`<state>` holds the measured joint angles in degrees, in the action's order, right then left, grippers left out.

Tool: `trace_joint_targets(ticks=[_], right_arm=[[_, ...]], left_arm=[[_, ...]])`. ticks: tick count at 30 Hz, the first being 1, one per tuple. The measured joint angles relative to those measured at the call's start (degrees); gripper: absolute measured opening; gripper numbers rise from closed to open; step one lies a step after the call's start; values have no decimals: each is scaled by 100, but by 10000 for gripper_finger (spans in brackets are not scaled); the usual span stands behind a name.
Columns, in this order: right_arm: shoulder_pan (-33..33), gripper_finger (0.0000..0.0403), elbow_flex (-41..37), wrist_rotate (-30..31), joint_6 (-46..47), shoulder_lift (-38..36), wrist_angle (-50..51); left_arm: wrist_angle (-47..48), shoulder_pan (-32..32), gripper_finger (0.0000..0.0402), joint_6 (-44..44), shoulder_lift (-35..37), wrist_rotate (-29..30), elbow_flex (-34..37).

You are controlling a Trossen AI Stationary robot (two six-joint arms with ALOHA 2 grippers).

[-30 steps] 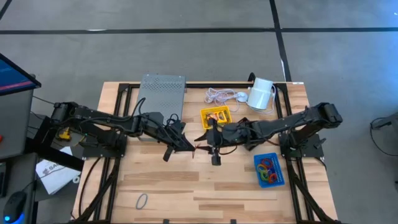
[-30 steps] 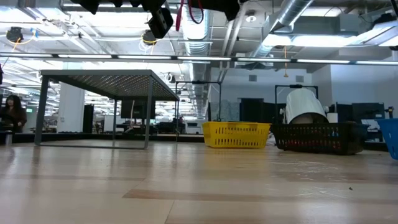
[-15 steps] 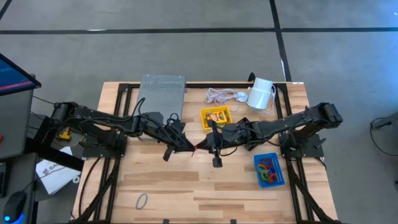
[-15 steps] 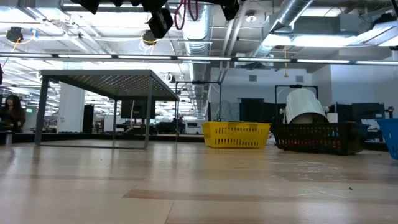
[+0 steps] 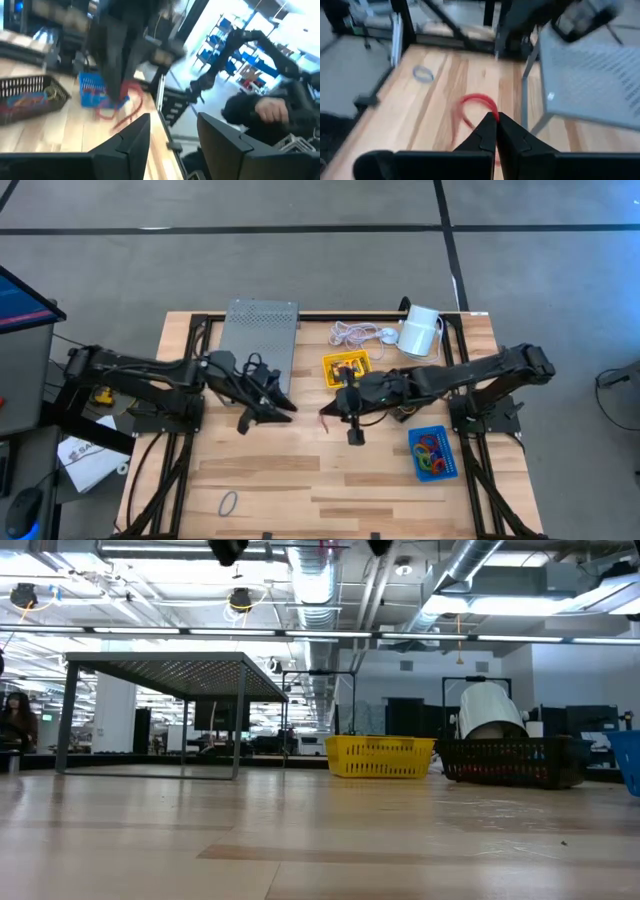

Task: Pick & Place Office Desk Supplies
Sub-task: Put the red rubber band into the black bin

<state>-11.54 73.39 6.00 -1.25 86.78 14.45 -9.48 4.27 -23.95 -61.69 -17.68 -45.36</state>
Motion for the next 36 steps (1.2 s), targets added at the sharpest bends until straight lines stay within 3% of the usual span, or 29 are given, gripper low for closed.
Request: trace_joint_targets(ticks=[8, 14, 20, 27, 32, 36], right_arm=[[373, 0, 46, 38, 507, -1012, 1494], [705, 0, 40, 304, 1142, -1673, 2894], [1053, 0, 39, 659, 1610, -2122, 4072], [1563, 0, 39, 627, 1803, -2239, 5143], [1765, 0, -75, 610, 1981, -2100, 5582], [1771, 0, -677, 564, 2181, -2123, 5535]], left_arm=[[1816, 630, 143, -266, 315, -371, 0], [2748, 1598, 119, -1745, 62, -259, 2], [2829, 2496, 85, -3061, -676, -68, 0], [2953, 3293, 51, -4236, -1576, -58, 2], [2852, 3681, 53, -4894, -1998, -58, 2], [2843, 3833, 66, -5206, -2139, -58, 2]])
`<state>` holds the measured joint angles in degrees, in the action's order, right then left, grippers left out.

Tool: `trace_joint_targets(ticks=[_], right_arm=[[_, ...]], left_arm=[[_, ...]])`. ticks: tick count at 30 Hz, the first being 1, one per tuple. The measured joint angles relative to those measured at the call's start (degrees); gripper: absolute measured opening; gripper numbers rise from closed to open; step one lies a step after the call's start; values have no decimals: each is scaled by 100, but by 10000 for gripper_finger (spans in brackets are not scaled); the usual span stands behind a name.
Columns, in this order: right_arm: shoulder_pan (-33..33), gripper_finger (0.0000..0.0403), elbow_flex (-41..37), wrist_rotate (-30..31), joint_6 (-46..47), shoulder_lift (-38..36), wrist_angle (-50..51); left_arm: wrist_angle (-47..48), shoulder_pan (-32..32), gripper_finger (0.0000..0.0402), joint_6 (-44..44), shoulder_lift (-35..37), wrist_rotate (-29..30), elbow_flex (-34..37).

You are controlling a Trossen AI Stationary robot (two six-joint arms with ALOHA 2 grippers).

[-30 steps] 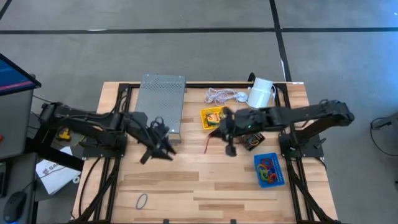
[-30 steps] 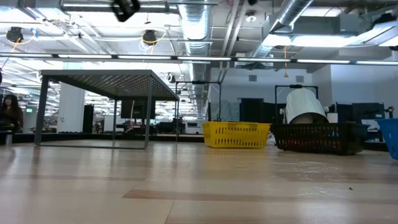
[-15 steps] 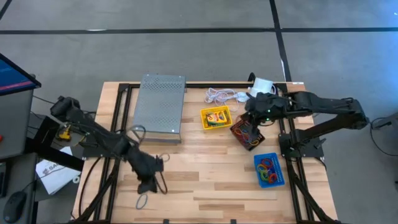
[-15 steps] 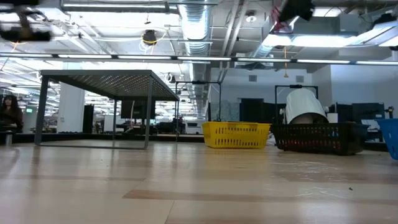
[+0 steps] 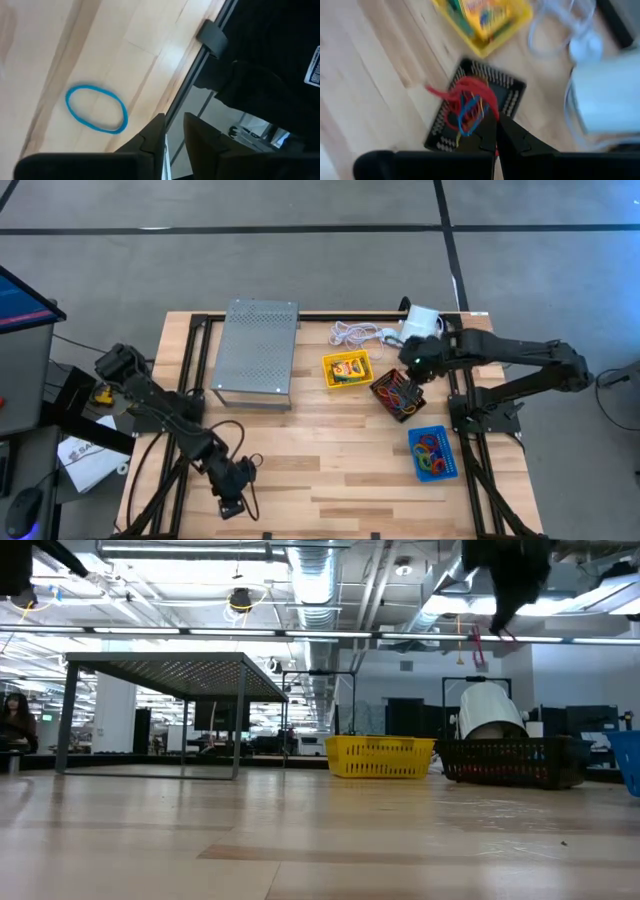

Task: Pick & Place Office Desk Supplies
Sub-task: Put the red rubber band into the black bin

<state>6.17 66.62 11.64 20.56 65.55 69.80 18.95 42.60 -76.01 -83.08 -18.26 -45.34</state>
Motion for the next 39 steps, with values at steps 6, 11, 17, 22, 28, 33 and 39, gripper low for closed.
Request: trace_joint_targets(ticks=[6, 11, 17, 22, 28, 33, 39], right_arm=[[-4, 0, -1261, -269, 294, -217, -702], [26, 0, -2005, -603, 306, -416, -1472], [227, 0, -2393, -736, 240, -449, -1868], [391, 0, -2570, -971, 146, -443, -2339], [413, 0, -2793, -1032, 136, -440, -2554], [413, 0, -2793, -1029, 137, -440, -2559], [411, 1, -2793, -1024, 151, -440, -2568]], left_arm=[[46, 23, 84, -98, 4, 101, 0], [412, 20, 86, -188, 5, 139, 0], [973, 62, 86, -311, 5, 225, 0], [1256, 85, 86, -404, 5, 242, 9], [1406, 97, 86, -402, -150, 118, 11], [1397, 97, 86, -370, -448, -173, 11], [1300, 136, 86, -349, -558, -202, 11]])
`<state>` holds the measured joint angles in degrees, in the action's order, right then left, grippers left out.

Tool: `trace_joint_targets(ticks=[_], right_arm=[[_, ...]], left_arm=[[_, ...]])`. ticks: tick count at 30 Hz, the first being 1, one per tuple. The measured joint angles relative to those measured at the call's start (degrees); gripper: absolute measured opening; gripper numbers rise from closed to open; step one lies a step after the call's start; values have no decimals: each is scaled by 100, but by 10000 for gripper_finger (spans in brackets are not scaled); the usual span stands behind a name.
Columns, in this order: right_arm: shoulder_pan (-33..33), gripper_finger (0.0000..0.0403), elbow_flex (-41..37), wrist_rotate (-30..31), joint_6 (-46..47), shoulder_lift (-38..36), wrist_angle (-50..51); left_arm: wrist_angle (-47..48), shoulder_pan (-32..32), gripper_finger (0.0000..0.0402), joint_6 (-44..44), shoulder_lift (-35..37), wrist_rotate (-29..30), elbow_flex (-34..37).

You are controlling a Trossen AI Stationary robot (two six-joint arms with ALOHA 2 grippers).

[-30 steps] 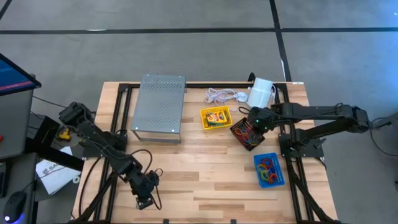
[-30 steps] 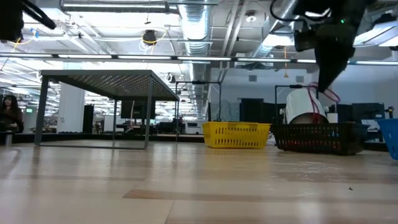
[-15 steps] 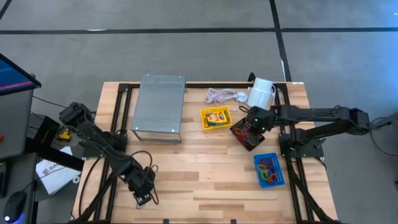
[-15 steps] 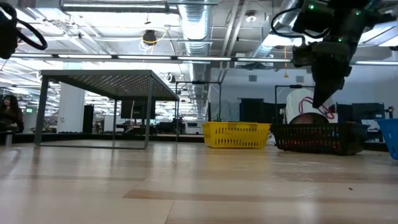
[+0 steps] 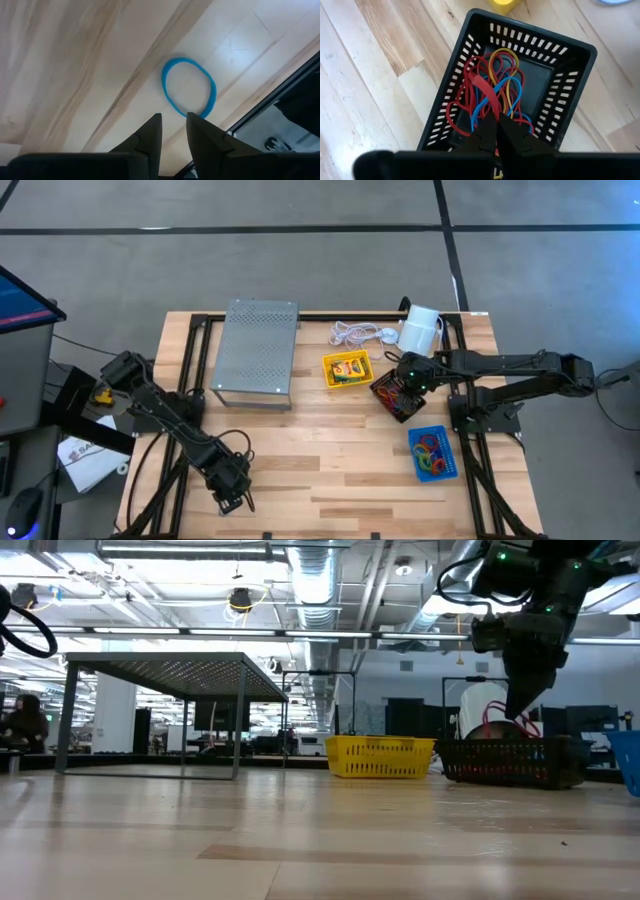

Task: Pick & Place Office Desk Supplies
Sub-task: Put the red rubber band into the black bin

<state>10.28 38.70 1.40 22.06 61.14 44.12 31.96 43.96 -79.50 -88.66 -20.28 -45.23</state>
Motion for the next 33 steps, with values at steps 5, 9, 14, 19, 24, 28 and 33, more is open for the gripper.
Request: trace_joint_targets(ticks=[5, 9, 14, 19, 24, 28, 33], right_arm=[[0, 14, 0, 5, 28, 0, 17], [0, 31, 0, 5, 32, 0, 25], [-2, 86, 0, 5, -137, 1, 42], [0, 176, -1, 5, -146, 60, 34], [2, 250, -4, 18, -146, 446, 33], [2, 264, -4, 267, -149, 884, -59], [2, 265, -4, 447, -159, 1310, -376]], left_arm=[[-24, 0, 86, 4, 0, 42, 0], [-85, 0, 86, 17, 0, 104, 0], [-224, 0, 86, 96, 0, 114, 0], [-311, 0, 86, 256, 0, 112, 0], [-457, 0, 86, 406, 0, 79, 0], [-421, 0, 86, 406, 0, 87, 0], [-193, 0, 86, 411, 0, 306, 0]])
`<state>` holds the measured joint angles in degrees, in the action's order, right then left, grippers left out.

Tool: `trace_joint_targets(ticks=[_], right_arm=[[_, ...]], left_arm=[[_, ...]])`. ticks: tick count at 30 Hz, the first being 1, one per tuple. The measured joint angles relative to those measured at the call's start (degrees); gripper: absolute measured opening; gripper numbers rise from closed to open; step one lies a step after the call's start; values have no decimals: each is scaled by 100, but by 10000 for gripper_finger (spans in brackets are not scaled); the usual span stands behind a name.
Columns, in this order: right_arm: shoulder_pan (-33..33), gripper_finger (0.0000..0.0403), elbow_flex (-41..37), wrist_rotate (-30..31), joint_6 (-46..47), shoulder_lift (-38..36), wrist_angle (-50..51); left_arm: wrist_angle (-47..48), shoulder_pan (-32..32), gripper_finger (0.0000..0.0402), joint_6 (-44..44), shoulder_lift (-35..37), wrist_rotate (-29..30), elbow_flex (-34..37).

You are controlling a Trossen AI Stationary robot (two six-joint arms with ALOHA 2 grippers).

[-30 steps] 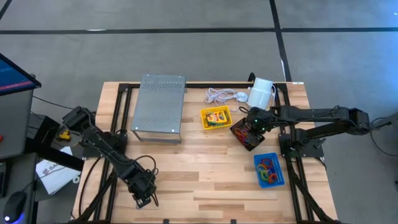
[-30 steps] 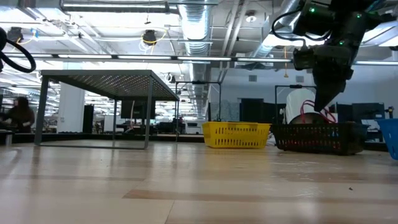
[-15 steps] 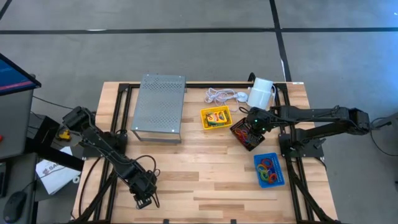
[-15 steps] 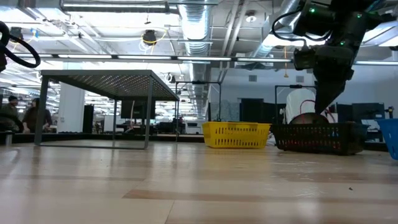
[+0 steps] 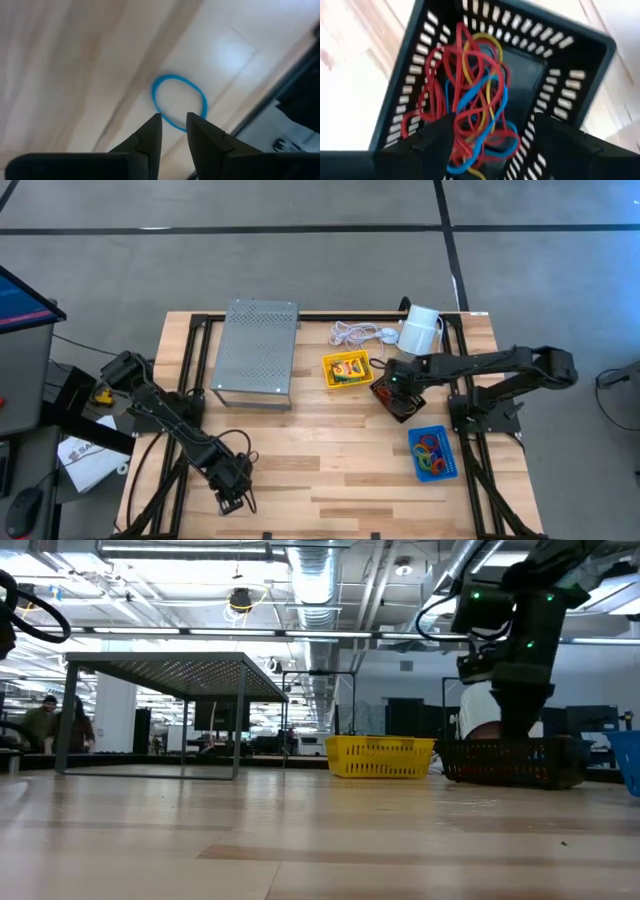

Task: Pick & Place Office Desk Supplies
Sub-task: Put the red rubber band into the black bin

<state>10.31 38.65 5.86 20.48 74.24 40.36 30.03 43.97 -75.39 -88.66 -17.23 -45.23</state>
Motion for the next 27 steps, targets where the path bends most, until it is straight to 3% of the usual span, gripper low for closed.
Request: trace_joint_targets(ticks=[7, 15, 20, 27], right_arm=[[29, 265, 0, 156, -100, -71, -165], [167, 265, 0, 156, -99, -825, -190], [146, 265, 0, 123, -85, -1331, -186], [59, 265, 2, -2, 10, -1930, -276]], left_arm=[[-50, 8, 86, 12, -169, 57, 0], [-420, 25, 86, 159, -794, -431, -35], [-365, 27, 85, 142, -922, -322, -33], [-353, 35, 49, 8, -929, -234, -15]])
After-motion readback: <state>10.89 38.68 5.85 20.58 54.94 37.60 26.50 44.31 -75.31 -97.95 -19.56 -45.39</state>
